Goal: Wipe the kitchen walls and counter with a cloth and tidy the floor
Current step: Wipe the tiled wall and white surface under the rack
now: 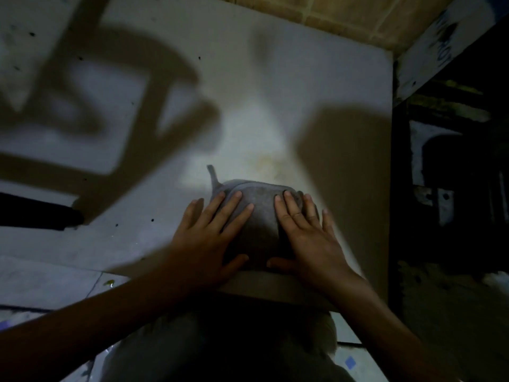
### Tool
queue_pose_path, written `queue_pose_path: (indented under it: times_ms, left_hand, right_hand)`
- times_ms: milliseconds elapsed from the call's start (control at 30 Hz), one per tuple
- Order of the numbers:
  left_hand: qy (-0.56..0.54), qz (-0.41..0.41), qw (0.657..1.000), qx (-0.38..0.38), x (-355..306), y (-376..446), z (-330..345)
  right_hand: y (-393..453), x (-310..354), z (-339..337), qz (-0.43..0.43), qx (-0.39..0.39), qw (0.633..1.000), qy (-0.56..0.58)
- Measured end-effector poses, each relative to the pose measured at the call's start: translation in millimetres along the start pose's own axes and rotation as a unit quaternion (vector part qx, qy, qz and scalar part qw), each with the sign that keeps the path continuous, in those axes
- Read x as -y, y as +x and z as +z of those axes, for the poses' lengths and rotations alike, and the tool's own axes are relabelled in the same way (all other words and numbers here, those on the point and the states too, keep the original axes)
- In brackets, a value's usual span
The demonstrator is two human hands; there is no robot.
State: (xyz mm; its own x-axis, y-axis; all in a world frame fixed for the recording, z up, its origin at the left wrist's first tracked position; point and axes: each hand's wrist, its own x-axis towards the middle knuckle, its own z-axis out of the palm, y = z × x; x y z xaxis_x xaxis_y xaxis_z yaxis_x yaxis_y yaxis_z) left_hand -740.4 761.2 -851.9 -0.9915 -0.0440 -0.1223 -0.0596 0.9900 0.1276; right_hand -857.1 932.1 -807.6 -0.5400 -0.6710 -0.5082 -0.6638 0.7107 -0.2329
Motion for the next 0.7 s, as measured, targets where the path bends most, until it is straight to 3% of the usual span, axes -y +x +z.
queue_pose_path:
  times_ms: [467, 600, 700]
  left_hand:
    - [0.003, -0.069, 0.997, 0.035, 49.9, -28.6, -9.3]
    - [-0.029, -0.058, 0.997, 0.042, 53.0, -30.0, -12.2]
    - [-0.066, -0.092, 0.993, 0.019, 57.4, -35.9, -18.3]
  right_hand:
    - [37.5, 44.6, 0.6, -0.094, -0.035, 0.995, -0.026]
    - [36.5, 43.3, -1.1, -0.080, -0.041, 0.996, -0.026]
    - [26.9, 42.2, 1.2, -0.024, -0.126, 0.991, -0.029]
